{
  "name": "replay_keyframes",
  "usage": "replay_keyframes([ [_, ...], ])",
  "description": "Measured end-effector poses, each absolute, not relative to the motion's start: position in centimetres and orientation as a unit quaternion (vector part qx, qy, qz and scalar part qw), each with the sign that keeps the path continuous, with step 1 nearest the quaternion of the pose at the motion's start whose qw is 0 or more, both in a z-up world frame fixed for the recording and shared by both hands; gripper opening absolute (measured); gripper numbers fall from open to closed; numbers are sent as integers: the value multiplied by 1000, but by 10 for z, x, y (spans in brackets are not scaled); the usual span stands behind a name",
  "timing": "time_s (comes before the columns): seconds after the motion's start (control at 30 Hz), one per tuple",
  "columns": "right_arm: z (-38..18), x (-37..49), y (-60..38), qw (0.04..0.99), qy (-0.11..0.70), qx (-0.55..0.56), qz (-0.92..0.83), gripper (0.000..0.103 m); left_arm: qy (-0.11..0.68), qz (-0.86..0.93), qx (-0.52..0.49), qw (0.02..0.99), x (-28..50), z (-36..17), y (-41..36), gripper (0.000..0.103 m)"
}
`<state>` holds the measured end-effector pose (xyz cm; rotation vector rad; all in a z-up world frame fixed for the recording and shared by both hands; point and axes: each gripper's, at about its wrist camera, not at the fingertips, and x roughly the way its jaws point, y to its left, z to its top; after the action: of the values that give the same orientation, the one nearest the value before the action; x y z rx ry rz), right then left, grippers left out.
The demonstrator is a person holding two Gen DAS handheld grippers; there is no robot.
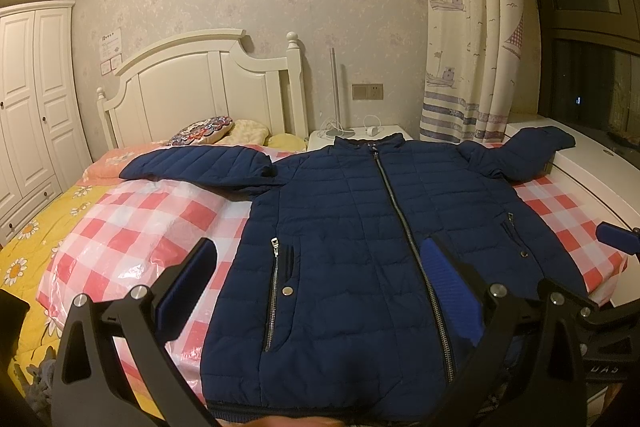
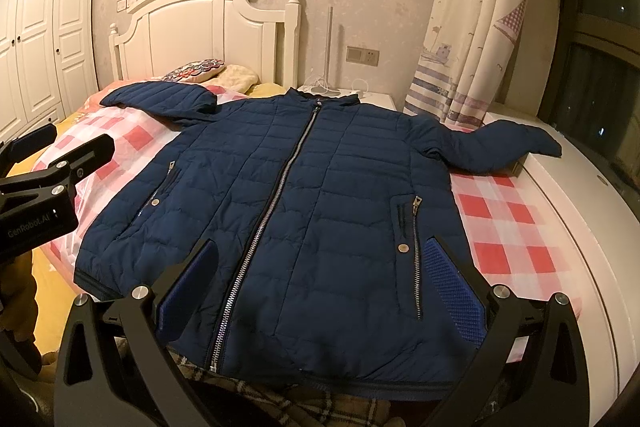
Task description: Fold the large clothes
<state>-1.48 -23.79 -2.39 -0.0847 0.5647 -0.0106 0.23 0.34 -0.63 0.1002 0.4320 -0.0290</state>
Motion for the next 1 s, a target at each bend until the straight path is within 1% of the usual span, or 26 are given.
replay_keyframes([
  [1.0,-26,-16,-237,959,281,-30,-4,98,218,-15,49,975,3,-9,3,101],
])
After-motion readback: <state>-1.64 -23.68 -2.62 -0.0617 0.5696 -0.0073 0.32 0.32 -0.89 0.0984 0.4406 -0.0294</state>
